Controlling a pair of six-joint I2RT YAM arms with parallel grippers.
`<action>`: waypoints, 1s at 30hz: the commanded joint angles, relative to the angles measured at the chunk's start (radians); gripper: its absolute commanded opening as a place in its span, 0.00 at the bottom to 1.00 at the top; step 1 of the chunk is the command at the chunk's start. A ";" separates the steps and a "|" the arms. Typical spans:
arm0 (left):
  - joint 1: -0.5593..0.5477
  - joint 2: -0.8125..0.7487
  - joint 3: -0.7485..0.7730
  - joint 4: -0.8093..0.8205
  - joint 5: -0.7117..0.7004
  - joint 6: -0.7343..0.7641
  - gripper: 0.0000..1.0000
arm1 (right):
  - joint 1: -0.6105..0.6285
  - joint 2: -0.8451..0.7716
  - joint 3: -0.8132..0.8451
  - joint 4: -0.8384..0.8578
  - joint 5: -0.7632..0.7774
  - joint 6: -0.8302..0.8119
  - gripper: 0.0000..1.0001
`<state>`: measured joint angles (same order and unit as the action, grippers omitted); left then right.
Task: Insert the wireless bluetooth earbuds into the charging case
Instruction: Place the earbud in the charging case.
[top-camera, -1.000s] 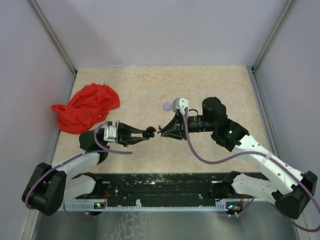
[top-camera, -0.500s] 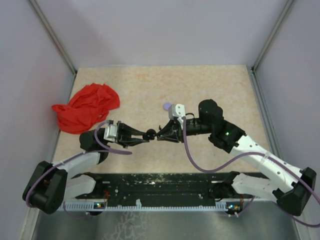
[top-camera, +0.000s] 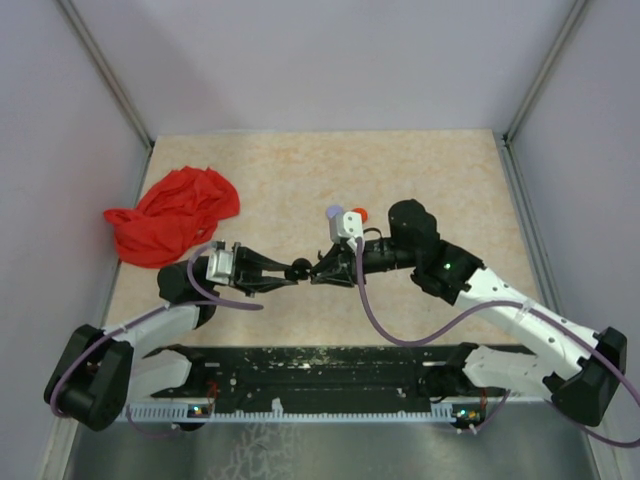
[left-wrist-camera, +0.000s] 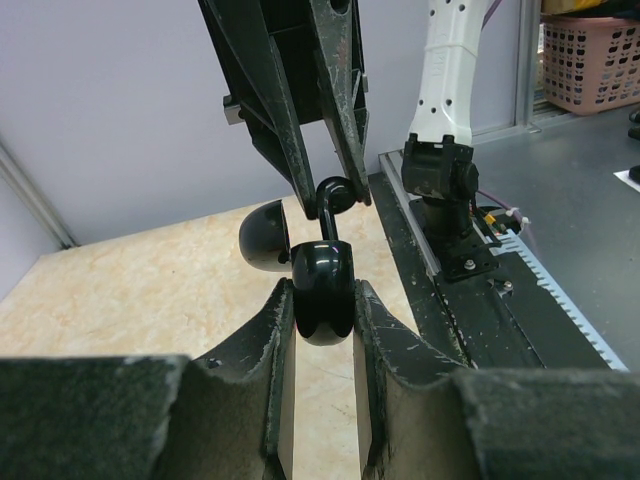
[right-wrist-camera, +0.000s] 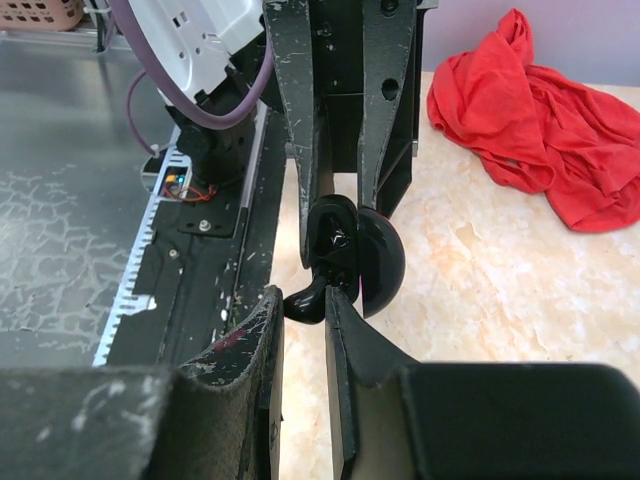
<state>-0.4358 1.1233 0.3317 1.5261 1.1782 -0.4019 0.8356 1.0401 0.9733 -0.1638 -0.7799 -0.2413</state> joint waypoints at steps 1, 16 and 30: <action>0.003 -0.016 -0.011 0.132 -0.007 -0.006 0.00 | 0.011 0.006 0.003 0.054 -0.027 -0.020 0.00; 0.001 -0.023 -0.010 0.149 0.001 -0.033 0.00 | 0.014 0.025 0.010 0.035 -0.007 -0.054 0.00; -0.016 -0.028 0.000 0.190 -0.011 -0.097 0.00 | 0.032 0.065 0.045 -0.012 -0.002 -0.222 0.00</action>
<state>-0.4427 1.1164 0.3275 1.5257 1.1774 -0.4686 0.8577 1.0893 0.9752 -0.1642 -0.7910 -0.3531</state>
